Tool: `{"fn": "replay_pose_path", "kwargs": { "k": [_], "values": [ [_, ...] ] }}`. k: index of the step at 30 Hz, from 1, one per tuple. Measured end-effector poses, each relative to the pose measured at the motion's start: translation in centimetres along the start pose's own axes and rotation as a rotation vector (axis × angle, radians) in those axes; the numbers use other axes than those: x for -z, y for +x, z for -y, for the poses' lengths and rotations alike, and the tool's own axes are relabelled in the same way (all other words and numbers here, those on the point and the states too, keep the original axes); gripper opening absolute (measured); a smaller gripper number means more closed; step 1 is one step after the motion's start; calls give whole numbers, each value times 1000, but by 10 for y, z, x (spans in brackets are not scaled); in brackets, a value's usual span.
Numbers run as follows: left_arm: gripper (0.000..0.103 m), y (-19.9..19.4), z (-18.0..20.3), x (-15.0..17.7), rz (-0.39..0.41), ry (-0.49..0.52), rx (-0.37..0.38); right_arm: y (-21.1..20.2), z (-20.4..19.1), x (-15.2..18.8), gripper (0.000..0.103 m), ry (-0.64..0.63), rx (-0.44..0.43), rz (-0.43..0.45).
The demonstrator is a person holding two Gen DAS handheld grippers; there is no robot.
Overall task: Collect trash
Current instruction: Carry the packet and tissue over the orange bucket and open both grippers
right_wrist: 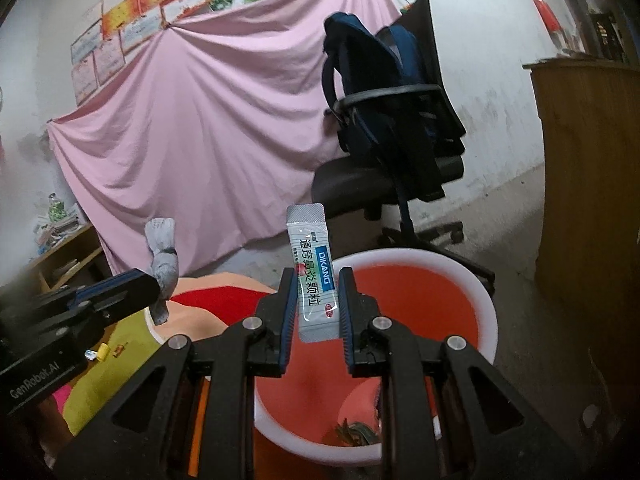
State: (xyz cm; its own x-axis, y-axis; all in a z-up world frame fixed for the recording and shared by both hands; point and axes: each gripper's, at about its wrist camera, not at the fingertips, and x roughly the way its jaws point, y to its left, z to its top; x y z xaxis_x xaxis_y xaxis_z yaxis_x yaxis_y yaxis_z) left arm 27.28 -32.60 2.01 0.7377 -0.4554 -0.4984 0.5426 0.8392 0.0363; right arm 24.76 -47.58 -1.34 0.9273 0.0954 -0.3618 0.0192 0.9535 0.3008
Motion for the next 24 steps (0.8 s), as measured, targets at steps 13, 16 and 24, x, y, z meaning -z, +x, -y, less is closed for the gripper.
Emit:
{"fn": "replay_pose_path", "kwargs": {
  "k": [13, 16, 24],
  "values": [
    [10, 30, -15, 6, -138, -102, 86, 13, 11, 8, 50, 29, 33, -89],
    [10, 36, -21, 6, -170, -143, 105, 15, 12, 9, 51, 32, 37, -107],
    [10, 48, -33, 6, -238, -225, 146, 19, 16, 13, 52, 46, 41, -139]
  ]
}}
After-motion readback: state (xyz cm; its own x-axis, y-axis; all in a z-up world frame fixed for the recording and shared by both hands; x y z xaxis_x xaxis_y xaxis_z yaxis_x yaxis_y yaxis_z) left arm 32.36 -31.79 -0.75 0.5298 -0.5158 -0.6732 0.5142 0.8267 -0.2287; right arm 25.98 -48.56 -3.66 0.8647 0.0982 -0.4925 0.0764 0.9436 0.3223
